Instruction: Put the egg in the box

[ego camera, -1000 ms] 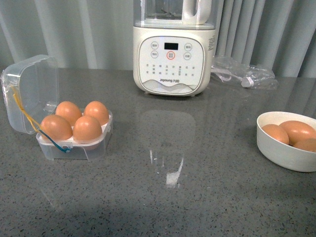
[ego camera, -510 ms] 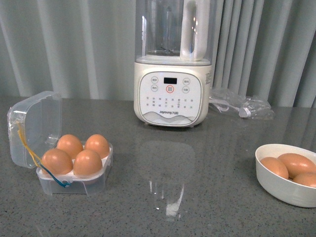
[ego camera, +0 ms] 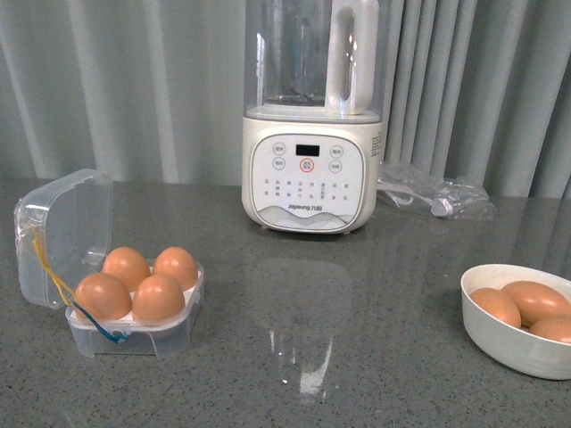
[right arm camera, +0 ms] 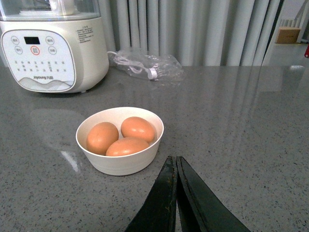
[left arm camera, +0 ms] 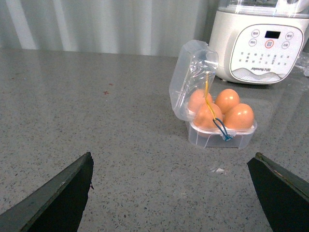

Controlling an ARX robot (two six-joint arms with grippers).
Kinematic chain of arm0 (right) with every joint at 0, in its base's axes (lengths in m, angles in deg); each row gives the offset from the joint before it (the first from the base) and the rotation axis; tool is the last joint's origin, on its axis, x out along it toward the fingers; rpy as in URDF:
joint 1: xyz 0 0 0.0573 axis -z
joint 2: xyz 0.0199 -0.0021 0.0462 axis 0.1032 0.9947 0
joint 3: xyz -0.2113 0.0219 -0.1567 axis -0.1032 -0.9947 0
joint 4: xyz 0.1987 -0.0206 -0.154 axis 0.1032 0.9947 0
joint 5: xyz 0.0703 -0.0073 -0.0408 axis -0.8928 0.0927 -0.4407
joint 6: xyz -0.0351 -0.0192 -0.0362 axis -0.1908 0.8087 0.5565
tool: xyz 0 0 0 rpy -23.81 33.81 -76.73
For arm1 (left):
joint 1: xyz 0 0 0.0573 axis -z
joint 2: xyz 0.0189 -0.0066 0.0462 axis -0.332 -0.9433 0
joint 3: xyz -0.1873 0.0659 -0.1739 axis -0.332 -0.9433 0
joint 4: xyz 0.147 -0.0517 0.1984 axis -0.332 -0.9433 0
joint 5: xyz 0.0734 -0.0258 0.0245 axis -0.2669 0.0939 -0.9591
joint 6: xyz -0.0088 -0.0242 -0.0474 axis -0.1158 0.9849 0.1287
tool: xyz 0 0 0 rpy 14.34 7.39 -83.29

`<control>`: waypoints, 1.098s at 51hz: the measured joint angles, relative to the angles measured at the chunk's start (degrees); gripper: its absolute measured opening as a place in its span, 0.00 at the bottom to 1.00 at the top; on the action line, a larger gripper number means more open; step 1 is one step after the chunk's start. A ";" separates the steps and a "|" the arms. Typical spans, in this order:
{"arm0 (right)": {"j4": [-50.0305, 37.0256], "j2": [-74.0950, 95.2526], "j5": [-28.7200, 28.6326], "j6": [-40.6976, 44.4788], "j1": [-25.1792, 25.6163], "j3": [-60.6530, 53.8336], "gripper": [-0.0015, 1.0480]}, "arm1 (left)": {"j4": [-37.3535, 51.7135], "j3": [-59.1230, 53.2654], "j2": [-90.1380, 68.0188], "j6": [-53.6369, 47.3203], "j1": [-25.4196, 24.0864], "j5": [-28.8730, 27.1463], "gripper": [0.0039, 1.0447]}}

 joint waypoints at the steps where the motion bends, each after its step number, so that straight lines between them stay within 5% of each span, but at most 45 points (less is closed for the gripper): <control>1: 0.55 -0.57 0.00 0.00 0.00 0.00 0.03 | 0.00 0.00 0.00 0.00 0.00 0.00 0.94; 56: 24.41 -24.24 -0.02 0.00 0.00 0.00 0.03 | 0.00 0.00 0.00 0.02 0.00 0.00 0.94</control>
